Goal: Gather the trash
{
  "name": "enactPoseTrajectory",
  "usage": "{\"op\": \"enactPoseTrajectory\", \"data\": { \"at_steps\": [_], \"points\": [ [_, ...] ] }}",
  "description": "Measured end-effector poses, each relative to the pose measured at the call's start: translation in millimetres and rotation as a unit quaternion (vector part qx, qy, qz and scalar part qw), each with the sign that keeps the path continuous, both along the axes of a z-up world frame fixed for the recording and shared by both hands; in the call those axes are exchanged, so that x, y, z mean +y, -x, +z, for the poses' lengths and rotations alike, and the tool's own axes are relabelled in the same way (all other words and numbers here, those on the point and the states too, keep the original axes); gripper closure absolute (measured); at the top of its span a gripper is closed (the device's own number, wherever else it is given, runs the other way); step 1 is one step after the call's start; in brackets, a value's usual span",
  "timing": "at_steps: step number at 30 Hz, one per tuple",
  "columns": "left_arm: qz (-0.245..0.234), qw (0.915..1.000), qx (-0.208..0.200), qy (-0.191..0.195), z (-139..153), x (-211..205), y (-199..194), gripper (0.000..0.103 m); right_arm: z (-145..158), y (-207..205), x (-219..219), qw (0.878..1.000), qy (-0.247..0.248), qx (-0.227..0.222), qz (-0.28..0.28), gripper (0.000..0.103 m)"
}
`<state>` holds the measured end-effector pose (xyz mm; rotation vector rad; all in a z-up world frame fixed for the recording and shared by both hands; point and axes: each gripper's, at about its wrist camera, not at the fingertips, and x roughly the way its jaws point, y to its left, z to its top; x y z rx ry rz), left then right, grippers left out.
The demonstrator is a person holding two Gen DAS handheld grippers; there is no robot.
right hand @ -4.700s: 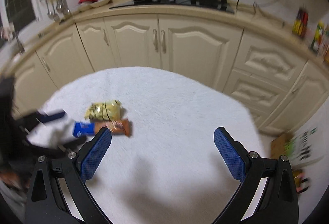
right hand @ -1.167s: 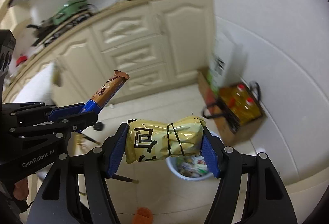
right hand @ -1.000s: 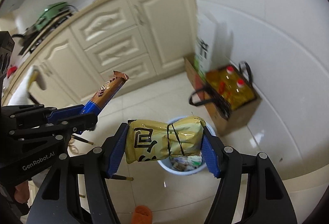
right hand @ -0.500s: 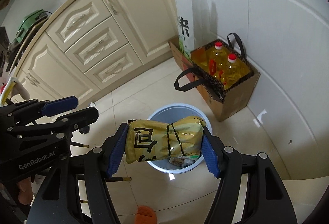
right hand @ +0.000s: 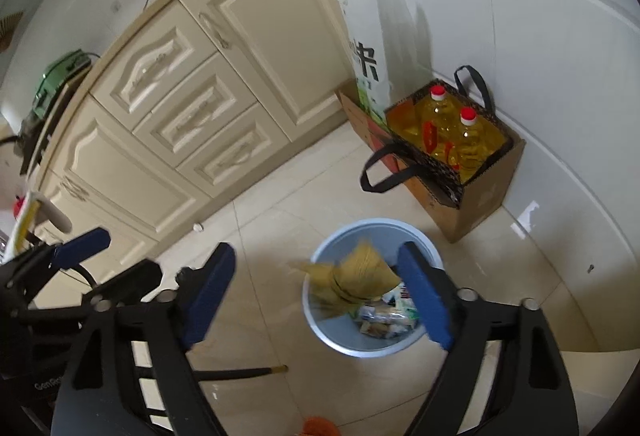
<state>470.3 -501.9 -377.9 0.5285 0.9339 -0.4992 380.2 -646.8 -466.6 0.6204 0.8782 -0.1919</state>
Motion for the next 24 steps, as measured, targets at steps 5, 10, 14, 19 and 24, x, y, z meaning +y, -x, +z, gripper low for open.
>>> {"op": "enactPoseTrajectory", "data": {
  "at_steps": [5, 10, 14, 19, 24],
  "points": [
    [0.024, 0.9990, -0.026, 0.028, 45.2, 44.1, 25.8, 0.025, 37.7, 6.5, 19.8, 0.999, 0.029, -0.009, 0.009, 0.011],
    [0.051, 0.9936, -0.061, 0.081, 105.3, 112.6, 77.5, 0.019, 88.2, 32.8, 51.8, 0.997, 0.068, -0.028, 0.023, 0.003],
    [0.056, 0.9858, -0.120, 0.104, 155.7, 172.6, 140.3, 0.007, 141.2, 67.9, 94.9, 0.992, 0.107, -0.051, 0.049, 0.002],
    [0.065, 0.9716, -0.181, 0.138, 205.7, 248.8, 227.6, 0.001, 206.6, 116.0, 154.8, 0.983, 0.147, -0.083, 0.075, 0.000],
    [0.092, 0.9541, -0.231, 0.167, 235.0, 317.3, 315.3, 0.001, 266.5, 169.2, 218.4, 0.969, 0.185, -0.131, 0.094, 0.000]
  ]
}}
